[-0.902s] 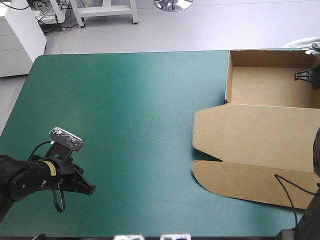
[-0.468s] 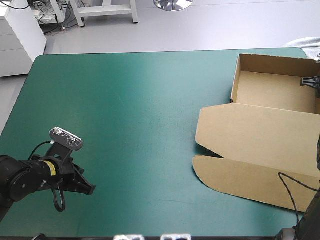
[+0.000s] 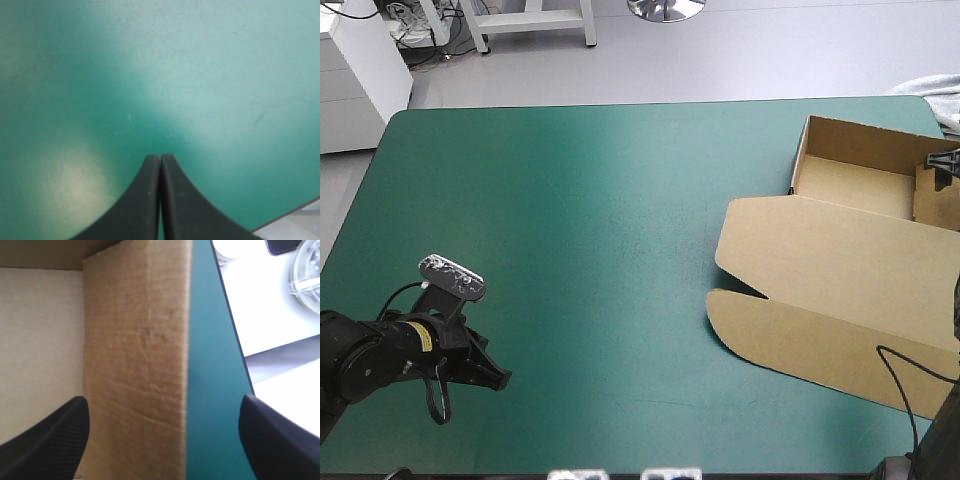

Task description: Fold the box

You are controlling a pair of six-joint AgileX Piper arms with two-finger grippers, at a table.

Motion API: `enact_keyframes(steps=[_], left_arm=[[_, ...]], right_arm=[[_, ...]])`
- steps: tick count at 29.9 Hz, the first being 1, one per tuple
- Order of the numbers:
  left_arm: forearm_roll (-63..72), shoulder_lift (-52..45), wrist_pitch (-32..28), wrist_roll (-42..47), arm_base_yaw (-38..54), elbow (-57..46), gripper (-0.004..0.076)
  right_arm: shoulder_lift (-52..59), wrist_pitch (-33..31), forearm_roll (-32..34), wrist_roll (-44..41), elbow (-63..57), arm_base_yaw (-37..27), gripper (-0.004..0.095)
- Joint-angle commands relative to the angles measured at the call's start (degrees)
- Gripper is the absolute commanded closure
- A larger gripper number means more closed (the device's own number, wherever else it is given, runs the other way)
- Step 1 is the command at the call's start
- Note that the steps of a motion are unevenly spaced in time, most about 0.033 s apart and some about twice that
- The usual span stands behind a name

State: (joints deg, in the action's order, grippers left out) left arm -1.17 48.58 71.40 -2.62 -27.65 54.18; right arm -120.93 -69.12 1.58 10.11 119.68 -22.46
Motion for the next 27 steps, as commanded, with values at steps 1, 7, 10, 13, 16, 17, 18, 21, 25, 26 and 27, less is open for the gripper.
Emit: enact_keyframes(steps=[1,7,10,13,16,17,18,21,25,26,27], left_arm=[[0.2,-0.3,-0.7,0.6,0.1,1.4,0.0734],[0.2,-0.3,-0.9,0.6,0.1,1.4,0.0734],[0.2,-0.3,-1.5,0.6,0.1,1.4,0.0734],[0.2,-0.3,-2.3,0.6,0.1,1.4,0.0734],[0.2,-0.3,-3.1,0.6,0.1,1.4,0.0734],[0.2,-0.3,-3.4,0.6,0.1,1.4,0.0734],[0.2,-0.3,-3.6,0.6,0.1,1.4,0.0734],[0.3,-0.3,-4.7,0.6,0.1,1.4,0.0734],[0.5,-0.3,-6.3,1.2,0.1,1.4,0.0734],[0.5,-0.3,-6.5,1.5,0.1,1.4,0.0734],[0.5,-0.3,-6.9,1.6,0.1,1.4,0.0734]], right_arm=[[5.6,0.5,0.3,-0.6,2.7,-0.6,0.0134],[10.9,-2.7,-7.8,0.0,5.3,-0.6,0.0143],[14.2,-2.7,-13.2,1.1,5.2,-0.5,0.0186],[17.5,-2.7,-19.3,3.3,5.2,-0.5,0.037],[20.2,-2.7,-24.2,5.0,5.2,-0.4,0.061],[21.1,-2.7,-25.7,5.5,5.2,-0.4,0.0697],[22.0,-2.7,-26.8,5.7,5.2,-0.1,0.0781],[24.6,-2.7,-28.2,5.8,5.1,2.1,0.0919],[28.3,-2.7,-28.6,5.9,4.0,8.8,0.0921],[29.1,-2.7,-28.6,6.2,3.3,10.6,0.0921],[30.0,-2.7,-28.6,6.7,2.2,13.1,0.0921]])
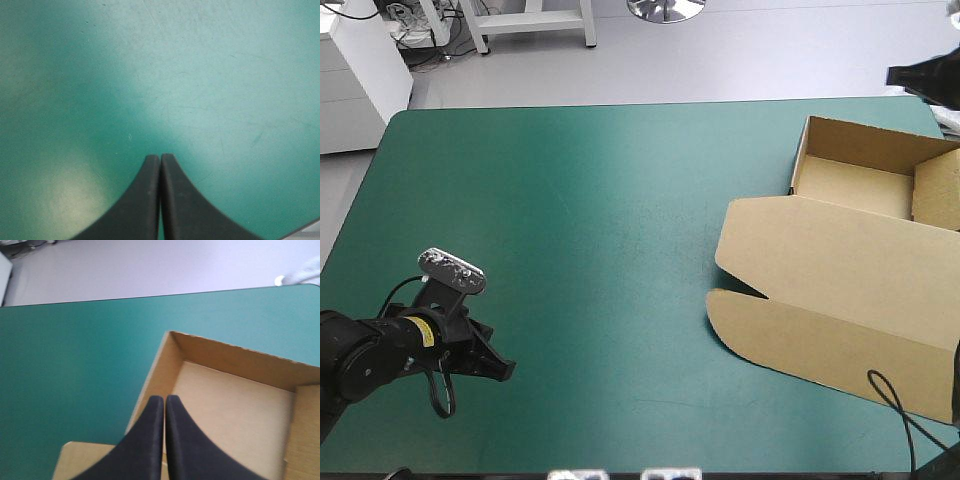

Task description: Fold the box

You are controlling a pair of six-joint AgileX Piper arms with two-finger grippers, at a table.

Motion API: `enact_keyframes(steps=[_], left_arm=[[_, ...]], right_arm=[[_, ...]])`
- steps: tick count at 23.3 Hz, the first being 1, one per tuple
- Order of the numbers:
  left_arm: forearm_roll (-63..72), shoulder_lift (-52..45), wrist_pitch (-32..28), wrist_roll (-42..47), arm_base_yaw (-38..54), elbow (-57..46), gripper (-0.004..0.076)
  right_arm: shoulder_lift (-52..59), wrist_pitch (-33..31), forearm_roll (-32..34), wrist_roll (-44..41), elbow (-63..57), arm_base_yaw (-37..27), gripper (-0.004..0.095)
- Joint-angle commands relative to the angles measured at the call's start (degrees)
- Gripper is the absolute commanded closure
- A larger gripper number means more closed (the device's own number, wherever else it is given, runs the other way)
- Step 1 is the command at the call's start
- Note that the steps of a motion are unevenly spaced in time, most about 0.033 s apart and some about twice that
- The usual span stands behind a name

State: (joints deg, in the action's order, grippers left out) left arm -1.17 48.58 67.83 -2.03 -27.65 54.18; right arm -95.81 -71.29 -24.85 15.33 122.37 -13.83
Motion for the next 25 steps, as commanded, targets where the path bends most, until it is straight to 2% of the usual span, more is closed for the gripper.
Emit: enact_keyframes(steps=[1,7,14,21,25], left_arm=[[0.5,-0.3,-3.8,1.1,0.1,1.4,0.0734],[0.7,-0.3,-5.1,1.1,0.1,1.4,0.0734],[1.6,-0.3,-5.1,1.6,0.1,1.4,0.0734],[2.3,-0.4,-5.1,2.6,0.1,1.4,0.0734],[2.5,-1.3,-5.3,2.6,0.1,1.4,0.0734]], right_arm=[[5.9,-0.6,-2.2,1.7,-1.8,7.0,0.0921],[11.1,-0.6,0.4,3.3,-12.7,21.3,0.0921],[19.8,0.0,12.0,2.3,-30.3,34.2,0.0921],[35.5,8.0,13.5,1.9,-52.0,35.3,0.0921],[47.4,14.9,13.8,2.6,-66.9,35.3,0.0921]])
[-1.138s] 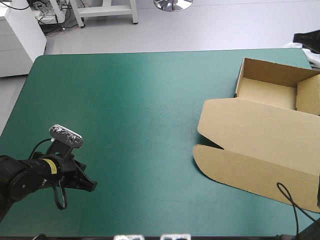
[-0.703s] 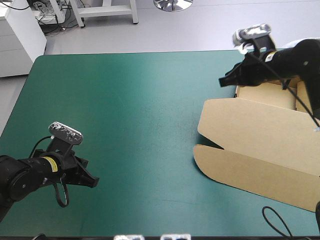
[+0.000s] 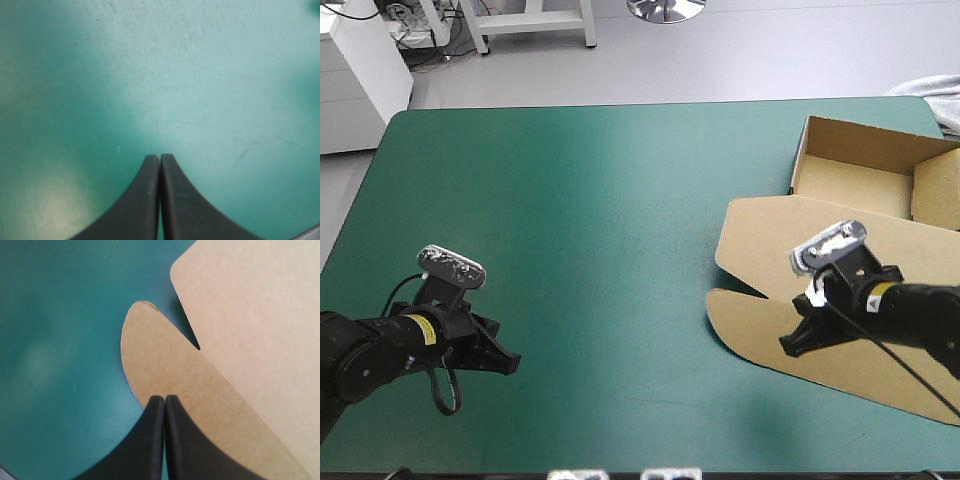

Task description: Fold the box

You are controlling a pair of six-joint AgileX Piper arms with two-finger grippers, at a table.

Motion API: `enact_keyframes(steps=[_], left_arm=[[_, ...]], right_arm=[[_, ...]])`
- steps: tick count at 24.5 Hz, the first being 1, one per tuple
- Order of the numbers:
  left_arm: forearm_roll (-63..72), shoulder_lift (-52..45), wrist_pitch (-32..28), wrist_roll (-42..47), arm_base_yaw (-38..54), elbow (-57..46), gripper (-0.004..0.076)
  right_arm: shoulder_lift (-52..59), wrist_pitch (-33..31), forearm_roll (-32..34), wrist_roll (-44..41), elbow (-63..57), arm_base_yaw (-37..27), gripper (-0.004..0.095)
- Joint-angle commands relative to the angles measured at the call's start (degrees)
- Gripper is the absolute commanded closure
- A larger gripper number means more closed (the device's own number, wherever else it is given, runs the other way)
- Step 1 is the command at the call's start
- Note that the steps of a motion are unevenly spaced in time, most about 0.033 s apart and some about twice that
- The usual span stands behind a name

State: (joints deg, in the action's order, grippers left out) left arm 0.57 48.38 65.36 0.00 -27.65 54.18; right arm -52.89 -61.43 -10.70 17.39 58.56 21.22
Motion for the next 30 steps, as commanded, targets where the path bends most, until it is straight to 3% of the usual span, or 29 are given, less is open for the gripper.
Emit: enact_keyframes(steps=[1,8,15,20,30], left_arm=[[0.9,-1.8,-2.9,0.6,0.1,1.4,0.0734],[1.1,-12.6,-4.9,0.6,0.1,-6.0,0.0734],[1.5,-20.6,-13.6,0.6,0.1,-22.2,0.0734],[4.1,-23.3,-18.2,0.6,0.1,-24.9,0.0734],[3.2,-23.7,-16.9,0.6,0.1,-24.9,0.0734]], right_arm=[[6.1,5.7,-0.3,0.6,-5.1,0.2,0.0921],[18.0,14.5,-1.1,0.5,-21.0,0.2,0.0921],[27.2,20.9,-2.5,0.0,-30.4,0.2,0.0921],[31.1,21.8,-2.8,0.1,-32.9,0.2,0.0921],[35.4,22.0,-3.0,0.1,-34.1,0.2,0.0921]])
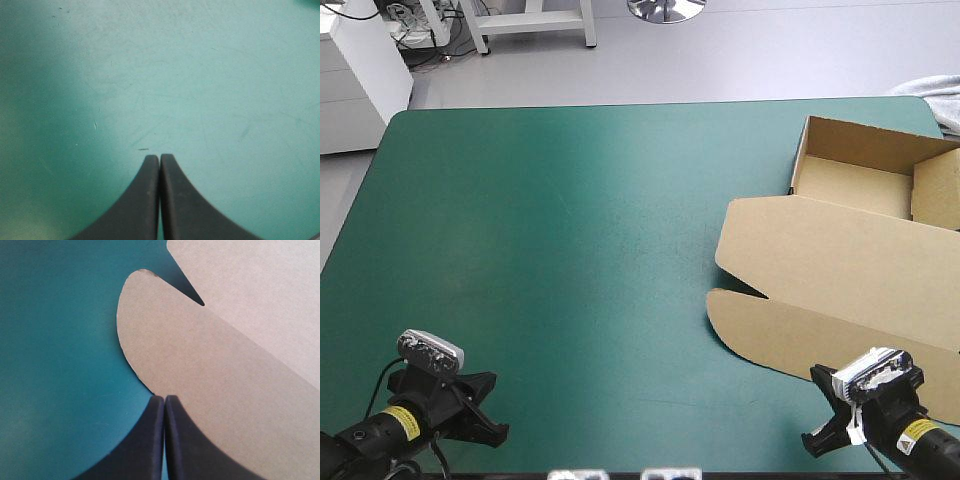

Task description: Fold the box

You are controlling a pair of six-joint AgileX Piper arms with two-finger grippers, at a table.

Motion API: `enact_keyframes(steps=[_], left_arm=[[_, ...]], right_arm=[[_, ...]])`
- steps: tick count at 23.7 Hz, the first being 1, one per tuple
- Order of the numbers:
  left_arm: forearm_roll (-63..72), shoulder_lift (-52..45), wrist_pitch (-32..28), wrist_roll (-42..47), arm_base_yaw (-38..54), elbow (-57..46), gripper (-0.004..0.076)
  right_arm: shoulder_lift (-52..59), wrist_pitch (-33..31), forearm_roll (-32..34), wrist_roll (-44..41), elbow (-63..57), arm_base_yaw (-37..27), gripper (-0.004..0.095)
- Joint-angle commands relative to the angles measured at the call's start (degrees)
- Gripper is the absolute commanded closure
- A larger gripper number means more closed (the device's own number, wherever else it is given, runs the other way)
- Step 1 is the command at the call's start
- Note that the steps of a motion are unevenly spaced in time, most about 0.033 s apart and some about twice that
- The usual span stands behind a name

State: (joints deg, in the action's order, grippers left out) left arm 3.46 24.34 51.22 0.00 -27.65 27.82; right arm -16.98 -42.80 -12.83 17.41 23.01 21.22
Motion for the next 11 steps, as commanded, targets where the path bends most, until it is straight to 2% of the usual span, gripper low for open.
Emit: enact_keyframes(steps=[1,11], left_arm=[[0.1,0.3,-2.5,0.6,0.1,1.5,0.0734],[-0.3,0.3,-2.5,0.6,0.1,1.5,0.0734]], right_arm=[[-0.5,3.2,-0.9,0.1,1.4,0.2,0.0921],[-0.5,2.7,-0.9,0.1,1.4,0.2,0.0921]])
